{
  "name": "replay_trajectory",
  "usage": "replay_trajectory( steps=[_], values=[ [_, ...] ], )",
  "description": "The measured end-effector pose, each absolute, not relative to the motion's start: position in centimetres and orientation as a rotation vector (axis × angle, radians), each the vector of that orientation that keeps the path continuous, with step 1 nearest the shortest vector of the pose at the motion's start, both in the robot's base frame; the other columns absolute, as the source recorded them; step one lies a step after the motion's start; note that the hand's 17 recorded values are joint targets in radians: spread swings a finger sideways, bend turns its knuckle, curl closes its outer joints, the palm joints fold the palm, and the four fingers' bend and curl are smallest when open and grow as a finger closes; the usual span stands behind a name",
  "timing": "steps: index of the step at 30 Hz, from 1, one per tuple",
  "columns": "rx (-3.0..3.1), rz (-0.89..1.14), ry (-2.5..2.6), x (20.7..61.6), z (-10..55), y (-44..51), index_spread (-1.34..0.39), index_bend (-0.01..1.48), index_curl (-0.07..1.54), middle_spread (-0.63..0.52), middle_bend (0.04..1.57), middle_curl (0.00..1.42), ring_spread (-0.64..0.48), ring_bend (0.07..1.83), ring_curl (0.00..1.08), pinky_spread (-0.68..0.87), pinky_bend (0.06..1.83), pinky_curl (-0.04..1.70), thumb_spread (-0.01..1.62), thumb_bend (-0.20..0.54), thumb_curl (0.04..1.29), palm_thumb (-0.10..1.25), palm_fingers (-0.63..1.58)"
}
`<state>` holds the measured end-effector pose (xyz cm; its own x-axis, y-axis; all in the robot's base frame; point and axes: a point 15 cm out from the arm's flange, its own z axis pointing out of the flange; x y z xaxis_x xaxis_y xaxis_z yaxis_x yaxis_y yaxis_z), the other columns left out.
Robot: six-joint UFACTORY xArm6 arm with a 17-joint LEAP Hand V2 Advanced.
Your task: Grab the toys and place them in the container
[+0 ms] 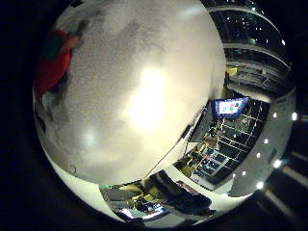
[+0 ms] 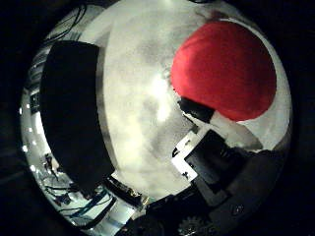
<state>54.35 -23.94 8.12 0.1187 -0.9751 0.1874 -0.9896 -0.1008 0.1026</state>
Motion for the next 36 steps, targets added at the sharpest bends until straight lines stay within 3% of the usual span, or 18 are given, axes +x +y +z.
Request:
replay_trajectory(
  steps=[7,16,26,36],
  values=[
    [2.158,0.250,-1.984,53.9,15.1,-26.9,-0.43,1.09,0.63,-0.22,0.42,0.39,0.01,0.18,0.11,0.39,0.17,0.15,0.96,-0.014,0.42,1.05,0.51],
    [2.109,0.205,-1.970,45.6,24.4,-23.3,-0.42,1.11,0.63,-0.23,0.44,0.39,0.00,0.18,0.11,0.37,0.18,0.14,0.97,-0.018,0.44,1.05,0.50],
    [2.271,0.232,-1.889,41.3,30.4,-10.3,-0.42,1.11,0.62,-0.24,0.45,0.40,-0.01,0.18,0.12,0.37,0.18,0.14,0.97,-0.019,0.45,1.04,0.51],
    [2.445,0.197,-1.797,42.7,29.5,4.6,-0.43,1.10,0.61,-0.27,0.48,0.41,-0.04,0.19,0.13,0.38,0.18,0.14,0.96,-0.019,0.46,1.03,0.54]
  ],
)
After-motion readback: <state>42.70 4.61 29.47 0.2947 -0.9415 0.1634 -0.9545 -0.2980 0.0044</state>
